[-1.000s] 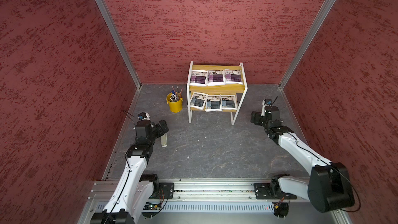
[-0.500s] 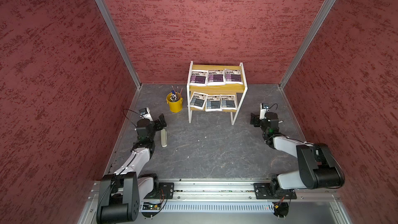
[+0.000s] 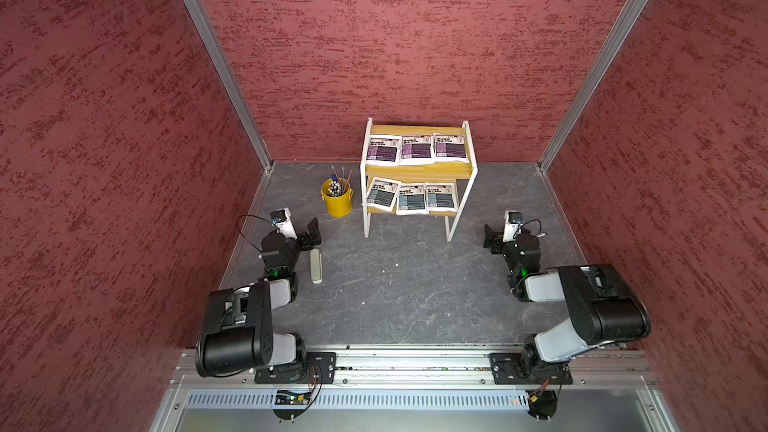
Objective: Place the bagged coffee beans on the shelf by color
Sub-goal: Reset both arms
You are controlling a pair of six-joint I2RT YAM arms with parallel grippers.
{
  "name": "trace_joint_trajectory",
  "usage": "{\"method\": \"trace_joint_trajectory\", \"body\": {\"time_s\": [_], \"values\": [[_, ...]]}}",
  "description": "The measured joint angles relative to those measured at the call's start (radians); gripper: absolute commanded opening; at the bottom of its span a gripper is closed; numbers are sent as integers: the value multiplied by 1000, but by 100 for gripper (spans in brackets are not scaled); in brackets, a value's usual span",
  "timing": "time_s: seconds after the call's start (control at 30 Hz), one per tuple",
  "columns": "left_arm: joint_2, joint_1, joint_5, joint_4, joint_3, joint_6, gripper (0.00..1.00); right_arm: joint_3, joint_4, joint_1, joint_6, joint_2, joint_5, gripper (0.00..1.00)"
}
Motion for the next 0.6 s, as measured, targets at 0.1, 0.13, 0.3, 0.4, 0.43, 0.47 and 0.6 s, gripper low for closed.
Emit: {"method": "trace_joint_trajectory", "body": {"time_s": [0.1,0.13,0.3,0.4,0.43,0.47,0.6], "values": [[67,-26,5,90,-13,18,100,13,-2,-2,1,0,0,98],[93,-34,5,121,-18,22,100,21,-8,-3,1,0,0,98],[135,-63,-30,112,5,43,100,62,-34,-4,1,0,-9,98],[135,-98,-82,80,50,60,100,62,-43,-5,1,0,-12,98],[135,-109,-96,74,61,67,100,62,-45,-5,1,0,-13,98],[135,-119,-106,71,69,72,100,62,-45,-5,1,0,-13,98],[135,-127,-132,56,73,86,100,62,-45,-6,1,0,-13,98]]}}
